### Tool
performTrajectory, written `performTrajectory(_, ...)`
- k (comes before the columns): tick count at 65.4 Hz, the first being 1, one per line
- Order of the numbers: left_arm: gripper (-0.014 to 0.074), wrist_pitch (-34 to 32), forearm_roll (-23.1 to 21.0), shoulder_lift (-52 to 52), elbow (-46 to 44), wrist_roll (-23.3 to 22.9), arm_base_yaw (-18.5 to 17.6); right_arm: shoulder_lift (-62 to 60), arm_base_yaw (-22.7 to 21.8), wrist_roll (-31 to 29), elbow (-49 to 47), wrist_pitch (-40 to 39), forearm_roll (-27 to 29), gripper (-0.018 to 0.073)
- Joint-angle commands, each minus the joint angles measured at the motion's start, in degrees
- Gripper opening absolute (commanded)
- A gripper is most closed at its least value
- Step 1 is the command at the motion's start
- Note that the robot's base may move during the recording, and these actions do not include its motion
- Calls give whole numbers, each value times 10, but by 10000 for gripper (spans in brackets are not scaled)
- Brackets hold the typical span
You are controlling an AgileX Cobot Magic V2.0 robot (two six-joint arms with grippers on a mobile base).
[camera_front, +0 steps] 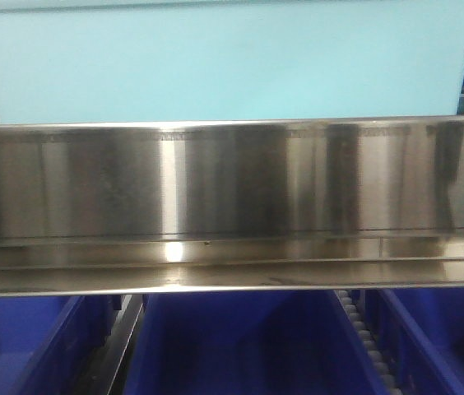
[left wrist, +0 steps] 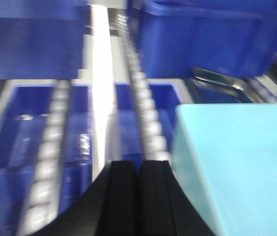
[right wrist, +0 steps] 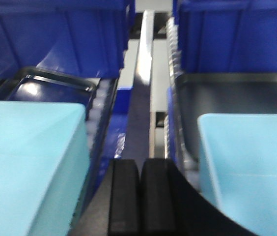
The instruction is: Move two blue bins to right shelf middle
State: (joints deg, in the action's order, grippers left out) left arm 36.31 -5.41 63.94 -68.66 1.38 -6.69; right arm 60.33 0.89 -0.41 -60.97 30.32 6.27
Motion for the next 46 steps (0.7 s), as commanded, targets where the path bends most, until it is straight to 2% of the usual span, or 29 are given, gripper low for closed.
performTrajectory(1,-111,22,12,55,-53,8,-40,27,24,-1,-41,18,5,-162)
performTrajectory(7,-111,41,17,114,-102,-14,-67,67,53,1,-85,62,5,-158)
performTrajectory(11,-111,71,25,149,-137,-69,-75,98,71,28,-124,105,4,-158)
performTrajectory(16,-111,116,50,181,-176,-114,-82,126,84,68,-161,144,-20,-157)
performTrajectory(19,-111,153,85,199,-201,-142,-92,145,93,108,-179,173,-56,-157)
performTrajectory(25,-111,229,188,230,-245,-204,-122,178,122,195,-221,237,-157,-157)
performTrajectory(31,-111,279,257,249,-278,-253,-153,213,141,222,-262,301,-182,-157)
performTrajectory(39,-111,293,266,261,-295,-283,-171,245,156,235,-301,343,-180,-157)
performTrajectory(46,-111,305,263,262,-295,-302,-172,269,165,256,-322,374,-179,-157)
